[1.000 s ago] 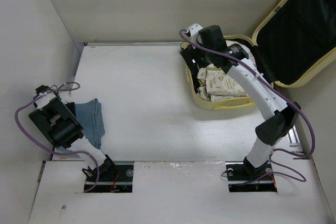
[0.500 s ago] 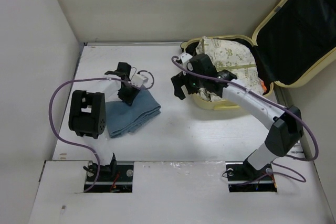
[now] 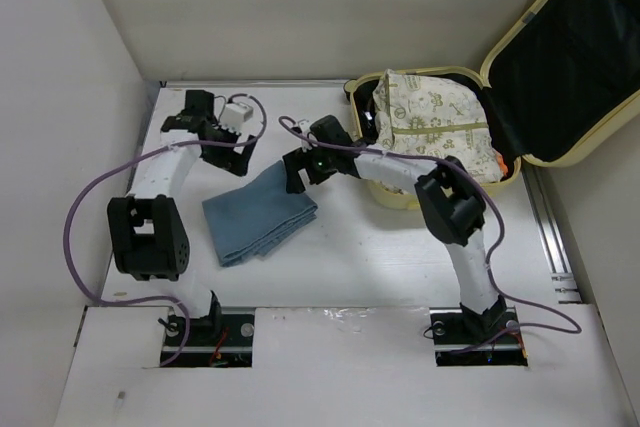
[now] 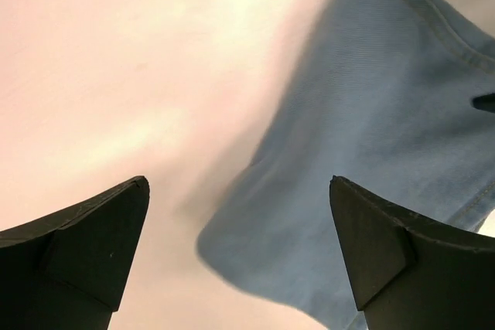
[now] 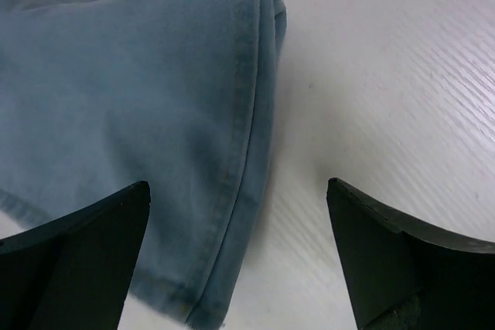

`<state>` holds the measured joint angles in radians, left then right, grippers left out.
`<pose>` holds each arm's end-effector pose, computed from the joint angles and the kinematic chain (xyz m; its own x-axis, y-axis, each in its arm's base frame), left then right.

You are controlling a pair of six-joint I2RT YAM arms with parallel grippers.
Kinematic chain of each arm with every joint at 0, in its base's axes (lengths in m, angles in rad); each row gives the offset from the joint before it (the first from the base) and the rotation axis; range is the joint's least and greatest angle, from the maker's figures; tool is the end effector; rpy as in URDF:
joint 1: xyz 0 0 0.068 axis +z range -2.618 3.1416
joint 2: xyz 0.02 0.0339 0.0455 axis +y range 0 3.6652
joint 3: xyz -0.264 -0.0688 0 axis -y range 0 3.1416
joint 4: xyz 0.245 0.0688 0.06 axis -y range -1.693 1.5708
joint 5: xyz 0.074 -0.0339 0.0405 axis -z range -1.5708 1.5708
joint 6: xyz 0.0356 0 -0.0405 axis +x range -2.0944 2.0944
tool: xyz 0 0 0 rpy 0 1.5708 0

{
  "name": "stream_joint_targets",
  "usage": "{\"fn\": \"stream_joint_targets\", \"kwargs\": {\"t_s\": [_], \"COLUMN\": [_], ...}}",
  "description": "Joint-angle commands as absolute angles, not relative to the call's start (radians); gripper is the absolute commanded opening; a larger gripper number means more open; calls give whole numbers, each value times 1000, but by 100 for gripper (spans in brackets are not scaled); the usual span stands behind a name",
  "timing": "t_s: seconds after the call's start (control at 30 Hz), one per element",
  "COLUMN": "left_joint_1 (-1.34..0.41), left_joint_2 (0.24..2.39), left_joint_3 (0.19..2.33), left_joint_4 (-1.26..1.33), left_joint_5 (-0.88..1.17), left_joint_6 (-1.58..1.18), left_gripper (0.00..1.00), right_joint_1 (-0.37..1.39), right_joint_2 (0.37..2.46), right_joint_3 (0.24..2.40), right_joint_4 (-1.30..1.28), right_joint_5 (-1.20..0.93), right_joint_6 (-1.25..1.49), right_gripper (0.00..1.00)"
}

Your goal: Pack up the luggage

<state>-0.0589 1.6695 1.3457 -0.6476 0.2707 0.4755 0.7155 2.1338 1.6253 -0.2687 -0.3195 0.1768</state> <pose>0.3573 -0.0306 0.2657 -0.6379 0.4795 -0.6026 0.5616 0.8251 0.0620 0.3557 0.3240 0.1943 -0.6603 -0.3527 -0.6630 -0.6864 0.6417 0.3422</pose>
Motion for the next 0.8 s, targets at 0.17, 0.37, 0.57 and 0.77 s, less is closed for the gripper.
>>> {"fn": "stream_joint_targets", "kwargs": {"t_s": [0.17,0.37,0.57,0.77], "left_joint_1": [207,275,265,278], "left_joint_2": [1603,1626,1700,1689], "left_joint_3": [1192,1051,1042,1074], "left_joint_4": [-753,-677,-640,-652], "left_joint_5": [167,204,227,227], "left_joint_6": [414,433,402,422], "left_gripper": [100,99,96,96], "right_joint_1": [746,810,810,810], "right_joint_2": [2348,2384,2405,2284], "right_joint_3": [1854,1787,1757,1738], "right_joint_4": [-195,-164,-107,-97], "right_joint_5": [-407,-400,-517,-523], "right_joint_6": [135,126,144,135], "right_gripper": [100,94,0,0]}}
